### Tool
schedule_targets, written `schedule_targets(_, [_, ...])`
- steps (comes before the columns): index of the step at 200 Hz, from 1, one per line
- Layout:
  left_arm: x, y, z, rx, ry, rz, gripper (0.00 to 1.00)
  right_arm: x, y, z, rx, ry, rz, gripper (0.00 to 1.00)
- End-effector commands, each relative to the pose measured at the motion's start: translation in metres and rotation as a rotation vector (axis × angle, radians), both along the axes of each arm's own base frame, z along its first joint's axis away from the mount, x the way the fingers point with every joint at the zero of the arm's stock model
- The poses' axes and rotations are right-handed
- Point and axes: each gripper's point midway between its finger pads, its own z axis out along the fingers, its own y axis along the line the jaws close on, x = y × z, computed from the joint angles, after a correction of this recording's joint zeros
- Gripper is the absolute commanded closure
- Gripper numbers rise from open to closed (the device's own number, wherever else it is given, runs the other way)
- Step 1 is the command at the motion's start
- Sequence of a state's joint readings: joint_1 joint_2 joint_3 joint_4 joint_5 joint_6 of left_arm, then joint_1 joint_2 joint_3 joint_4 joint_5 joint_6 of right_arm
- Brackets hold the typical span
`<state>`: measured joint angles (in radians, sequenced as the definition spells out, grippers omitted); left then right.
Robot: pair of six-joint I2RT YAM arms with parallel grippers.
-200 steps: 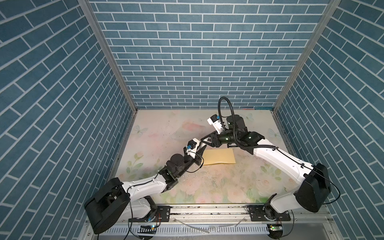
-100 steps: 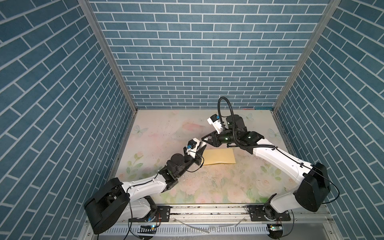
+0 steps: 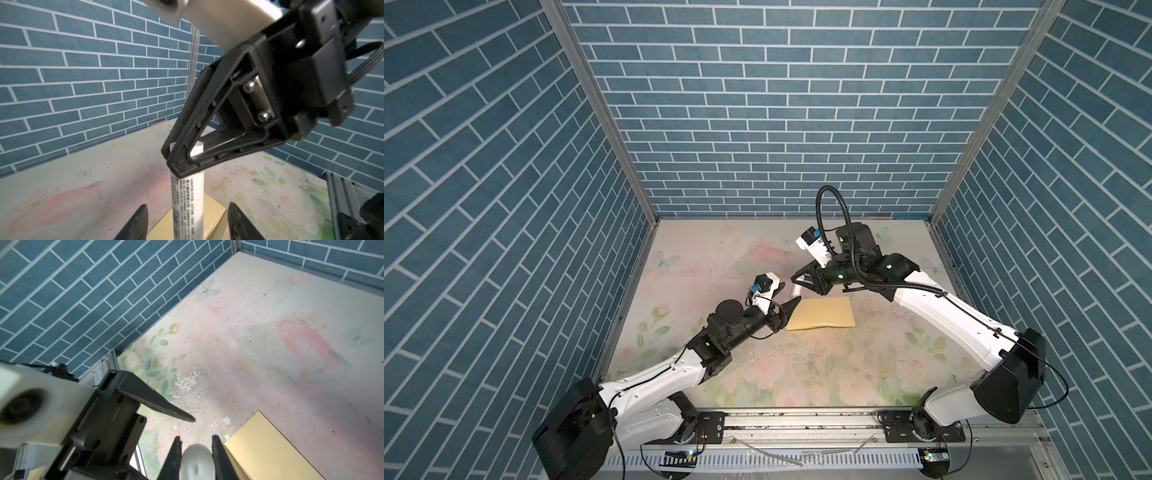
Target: Place the letter into the envelope and seal it
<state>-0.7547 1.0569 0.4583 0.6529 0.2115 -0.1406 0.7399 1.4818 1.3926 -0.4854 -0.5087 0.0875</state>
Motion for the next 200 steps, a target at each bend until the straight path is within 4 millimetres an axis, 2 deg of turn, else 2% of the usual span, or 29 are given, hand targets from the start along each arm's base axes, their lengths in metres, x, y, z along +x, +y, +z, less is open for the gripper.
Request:
schedule_targets(1, [-0.016,-0.007,0.004,-0.006,0.056,-0.129,0.38,-0.003,-0.001,0.006,-0.054,-0.083,0.077,0.94])
schedule_targets(46, [-0.021,-0.013,0.007,-0.012,0.106,-0.213,0.38,-0.012,0.003,0.008,-0.036,-0.072,0.142,0.95])
schedule_targets(89, [-0.014,-0.018,0.002,0.002,0.137,-0.221,0.39,-0.019,0.006,0.011,-0.015,-0.061,0.179,0.96])
schedule_targets(179, [-0.001,-0.019,-0.005,-0.011,0.187,-0.196,0.54,-0.028,0.010,0.012,-0.008,-0.061,0.219,0.97])
schedule_targets(200, [0.000,-0.020,-0.006,-0.013,0.200,-0.196,0.61,-0.029,0.011,0.012,-0.009,-0.065,0.224,0.97])
